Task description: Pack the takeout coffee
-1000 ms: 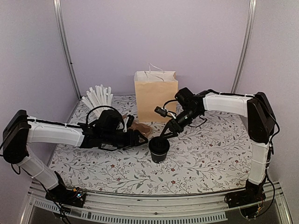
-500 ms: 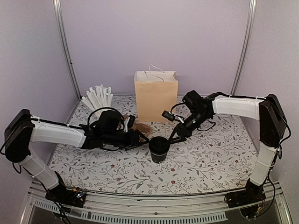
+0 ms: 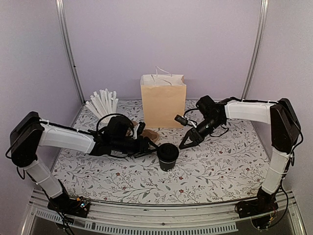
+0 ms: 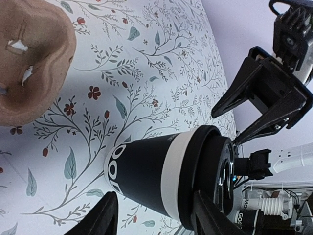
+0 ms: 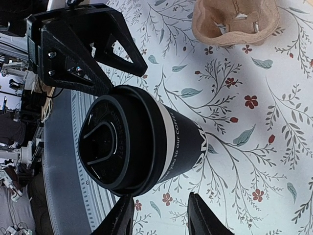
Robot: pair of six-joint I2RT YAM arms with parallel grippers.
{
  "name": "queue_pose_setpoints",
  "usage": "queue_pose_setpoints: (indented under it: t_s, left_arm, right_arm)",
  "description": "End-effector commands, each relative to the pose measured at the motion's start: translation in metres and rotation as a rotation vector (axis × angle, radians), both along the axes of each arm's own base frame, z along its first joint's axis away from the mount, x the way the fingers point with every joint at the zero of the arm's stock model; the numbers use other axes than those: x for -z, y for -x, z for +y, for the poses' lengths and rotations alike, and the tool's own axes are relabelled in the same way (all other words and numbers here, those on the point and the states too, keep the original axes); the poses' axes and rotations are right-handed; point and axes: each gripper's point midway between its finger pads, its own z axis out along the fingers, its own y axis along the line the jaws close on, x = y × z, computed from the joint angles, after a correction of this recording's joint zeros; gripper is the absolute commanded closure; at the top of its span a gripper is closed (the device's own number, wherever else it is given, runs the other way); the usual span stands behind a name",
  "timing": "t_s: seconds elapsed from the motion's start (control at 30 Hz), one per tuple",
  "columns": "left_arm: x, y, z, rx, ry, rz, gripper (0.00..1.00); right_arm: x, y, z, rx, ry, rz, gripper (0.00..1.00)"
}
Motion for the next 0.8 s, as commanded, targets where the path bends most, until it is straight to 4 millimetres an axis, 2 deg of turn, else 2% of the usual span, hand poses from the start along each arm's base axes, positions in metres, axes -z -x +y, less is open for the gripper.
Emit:
queue_pose_setpoints:
  t_s: [0.0,0.23,0.37,0.47,0.6,0.77]
  left_arm:
    - [-0.002,-0.007,-0.003,0.006,0.014,-0.008,0.46]
    - [0.023,-0.001,0.003,0.010,-0.045,0.046,0.47]
    - [0.051,0.004,0.013,0.000,-0.110,0.104,0.48]
    - [0.083,0.010,0.028,-0.013,-0.205,0.160,0.49]
    - [0.121,0.022,0.058,-0.022,-0.348,0.220,0.49]
    - [0.144,0.032,0.074,-0.012,-0.388,0.278,0.50]
  right_arm:
    - [0.001,0.005,0.010,-0.034,-0.044,0.052,0.60]
    - [0.022,0.014,0.015,-0.056,-0.007,0.098,0.59]
    - [0.047,0.010,0.010,-0.018,0.071,0.115,0.60]
    - [0.068,0.010,0.003,0.012,0.138,0.135,0.61]
    - [0.099,0.012,-0.006,0.040,0.222,0.178,0.63]
    - [0.115,0.011,-0.009,0.059,0.266,0.204,0.66]
